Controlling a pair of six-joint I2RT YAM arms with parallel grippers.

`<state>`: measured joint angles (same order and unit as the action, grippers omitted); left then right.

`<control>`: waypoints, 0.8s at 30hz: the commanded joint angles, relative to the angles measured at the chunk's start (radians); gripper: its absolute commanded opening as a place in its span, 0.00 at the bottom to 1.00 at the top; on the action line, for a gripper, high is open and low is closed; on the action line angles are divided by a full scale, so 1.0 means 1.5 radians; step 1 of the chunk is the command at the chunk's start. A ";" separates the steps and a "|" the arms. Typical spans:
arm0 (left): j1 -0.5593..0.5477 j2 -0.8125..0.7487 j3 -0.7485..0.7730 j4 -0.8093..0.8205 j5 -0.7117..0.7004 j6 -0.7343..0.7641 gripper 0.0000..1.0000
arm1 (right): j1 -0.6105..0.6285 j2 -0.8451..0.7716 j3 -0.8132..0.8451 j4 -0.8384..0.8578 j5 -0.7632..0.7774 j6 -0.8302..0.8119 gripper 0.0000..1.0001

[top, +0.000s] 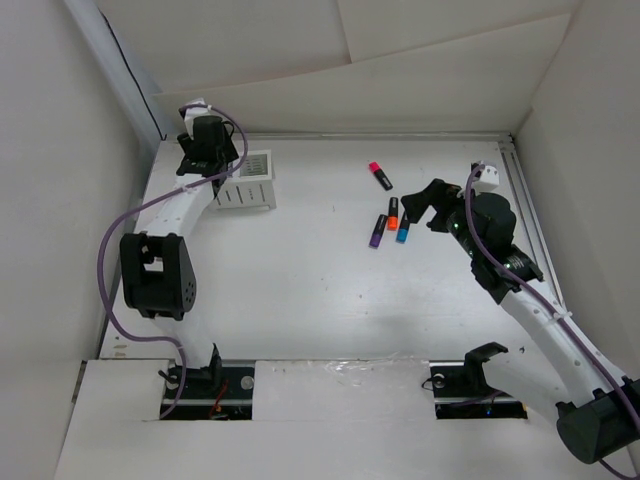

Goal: Sort the stationery into containers
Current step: Place the stationery in the storage box.

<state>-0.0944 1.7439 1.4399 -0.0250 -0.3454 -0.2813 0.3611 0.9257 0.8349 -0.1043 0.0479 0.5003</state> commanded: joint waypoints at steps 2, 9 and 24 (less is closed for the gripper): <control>0.002 0.004 0.002 0.049 -0.019 0.008 0.42 | -0.002 -0.001 0.002 0.026 -0.006 -0.006 1.00; 0.002 0.016 -0.004 0.056 -0.019 0.008 0.49 | -0.002 -0.001 0.002 0.026 -0.012 -0.006 1.00; 0.002 0.029 -0.010 0.049 -0.049 0.014 0.63 | -0.002 -0.008 0.002 0.026 -0.012 -0.006 1.00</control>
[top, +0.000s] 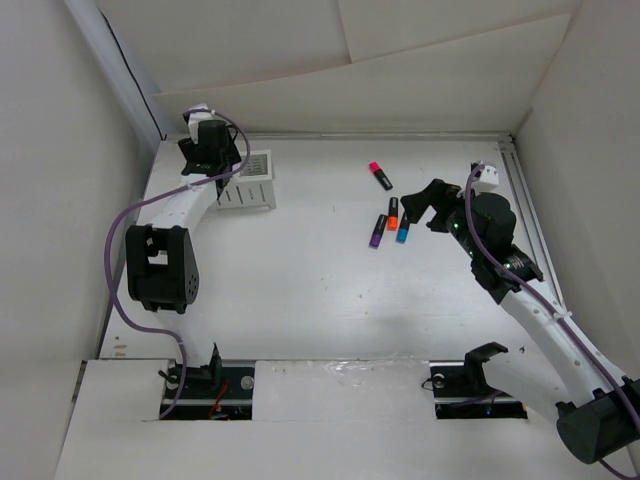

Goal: Sort the stationery into containers
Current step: Place the stationery in the storage box, then pick up the pen from the center of the board.

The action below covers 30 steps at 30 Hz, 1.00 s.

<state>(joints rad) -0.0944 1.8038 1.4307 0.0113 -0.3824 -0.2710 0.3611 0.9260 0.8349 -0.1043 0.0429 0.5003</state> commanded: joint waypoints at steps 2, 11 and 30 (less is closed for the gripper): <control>0.002 -0.011 -0.004 0.019 -0.024 0.007 0.74 | -0.002 -0.008 0.002 0.026 -0.009 -0.006 1.00; -0.036 -0.106 0.003 0.021 -0.007 -0.009 0.72 | -0.002 -0.014 0.002 0.026 -0.003 -0.006 1.00; -0.519 0.107 0.068 -0.002 0.034 -0.034 0.63 | -0.009 -0.056 -0.011 0.005 0.114 0.007 0.25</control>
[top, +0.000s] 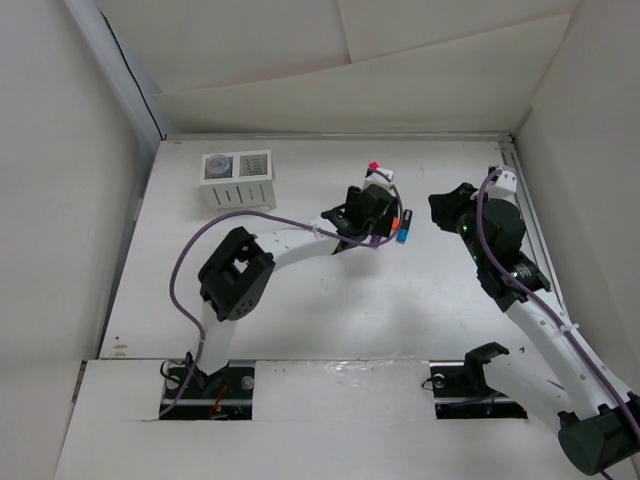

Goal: Sort the stationery into containers
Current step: Pick up the pen from the center of the board.

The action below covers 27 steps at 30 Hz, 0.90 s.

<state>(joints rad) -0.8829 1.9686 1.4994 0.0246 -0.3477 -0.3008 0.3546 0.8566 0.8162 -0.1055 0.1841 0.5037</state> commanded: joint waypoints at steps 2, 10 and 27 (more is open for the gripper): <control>-0.014 0.019 0.015 -0.011 0.020 -0.014 0.68 | -0.004 -0.010 0.001 0.006 0.019 0.005 0.39; -0.014 0.084 0.025 -0.006 0.020 -0.004 0.74 | -0.004 -0.010 0.001 0.006 0.013 0.005 0.60; -0.014 0.195 0.179 -0.064 -0.002 0.055 0.58 | -0.004 -0.003 0.001 0.006 -0.005 0.005 0.54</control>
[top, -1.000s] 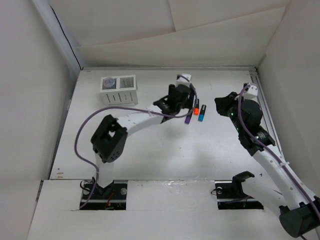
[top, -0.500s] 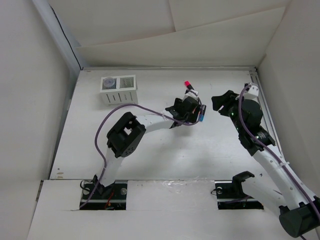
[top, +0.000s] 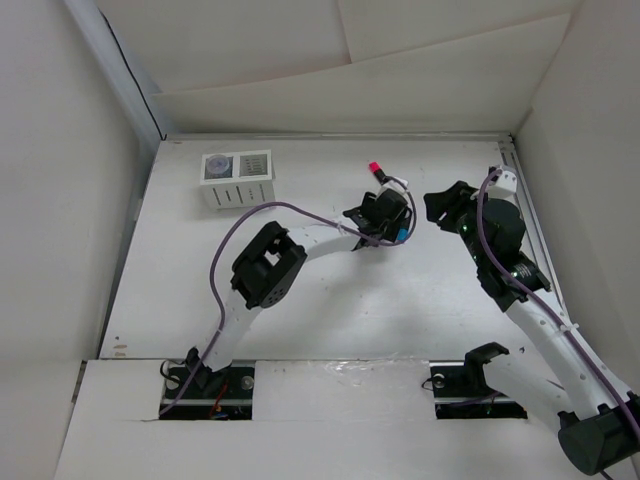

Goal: Sort the stationery into containers
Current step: Pick up the pen from the center of the board.

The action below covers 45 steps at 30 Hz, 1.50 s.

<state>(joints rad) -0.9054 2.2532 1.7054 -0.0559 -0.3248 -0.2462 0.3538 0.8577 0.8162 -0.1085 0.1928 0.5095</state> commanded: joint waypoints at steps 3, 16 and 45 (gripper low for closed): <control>0.001 0.024 0.059 -0.026 -0.025 0.026 0.57 | -0.004 -0.010 0.001 0.008 -0.011 0.001 0.53; 0.001 0.067 0.099 -0.032 -0.031 0.046 0.47 | -0.004 -0.010 0.001 0.008 -0.011 0.001 0.52; 0.014 -0.074 -0.044 0.026 -0.037 0.057 0.13 | -0.004 -0.010 0.001 0.008 -0.024 0.001 0.52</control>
<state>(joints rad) -0.8948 2.2978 1.7123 -0.0280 -0.3527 -0.1516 0.3538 0.8574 0.8162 -0.1123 0.1745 0.5095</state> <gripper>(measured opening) 0.261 0.521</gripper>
